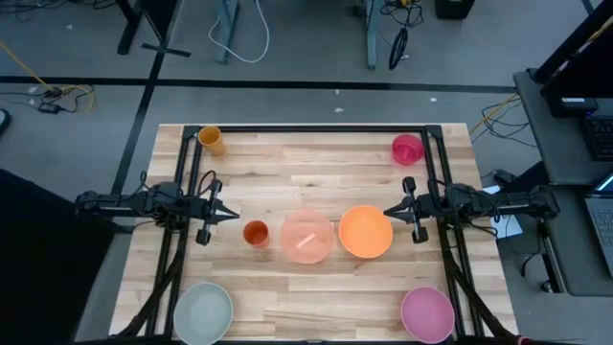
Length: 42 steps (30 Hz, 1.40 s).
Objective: Nest bowls inside each other
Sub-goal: Stack the orange bowl on top of the light orange bowl
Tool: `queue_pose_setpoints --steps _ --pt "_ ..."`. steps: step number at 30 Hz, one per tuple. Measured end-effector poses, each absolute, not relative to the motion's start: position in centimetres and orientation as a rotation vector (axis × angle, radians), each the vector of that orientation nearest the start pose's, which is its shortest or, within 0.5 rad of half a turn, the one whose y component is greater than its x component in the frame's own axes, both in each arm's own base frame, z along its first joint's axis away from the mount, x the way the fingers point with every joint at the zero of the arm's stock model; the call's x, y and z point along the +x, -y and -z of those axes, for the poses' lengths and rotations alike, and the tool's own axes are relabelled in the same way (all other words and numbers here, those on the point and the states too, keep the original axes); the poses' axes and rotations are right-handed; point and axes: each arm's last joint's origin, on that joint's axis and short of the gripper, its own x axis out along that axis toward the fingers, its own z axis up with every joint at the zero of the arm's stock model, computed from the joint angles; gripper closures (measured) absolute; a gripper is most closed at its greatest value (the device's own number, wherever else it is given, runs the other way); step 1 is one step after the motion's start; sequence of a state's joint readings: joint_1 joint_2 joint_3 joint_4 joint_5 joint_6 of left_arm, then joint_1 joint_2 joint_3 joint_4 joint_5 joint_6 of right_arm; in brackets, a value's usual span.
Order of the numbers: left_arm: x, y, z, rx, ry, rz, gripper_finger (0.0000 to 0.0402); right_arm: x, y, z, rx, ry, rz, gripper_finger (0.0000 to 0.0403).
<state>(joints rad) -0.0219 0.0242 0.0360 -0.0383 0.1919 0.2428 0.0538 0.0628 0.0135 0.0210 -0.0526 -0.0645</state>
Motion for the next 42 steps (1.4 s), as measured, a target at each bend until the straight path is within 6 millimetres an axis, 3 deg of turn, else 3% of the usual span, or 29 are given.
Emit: queue_pose_setpoints --steps 42 --pt "9.65 0.65 -16.98 0.239 -0.010 0.177 0.0402 10.06 -0.69 -16.51 -0.065 -0.026 -0.107 0.0403"
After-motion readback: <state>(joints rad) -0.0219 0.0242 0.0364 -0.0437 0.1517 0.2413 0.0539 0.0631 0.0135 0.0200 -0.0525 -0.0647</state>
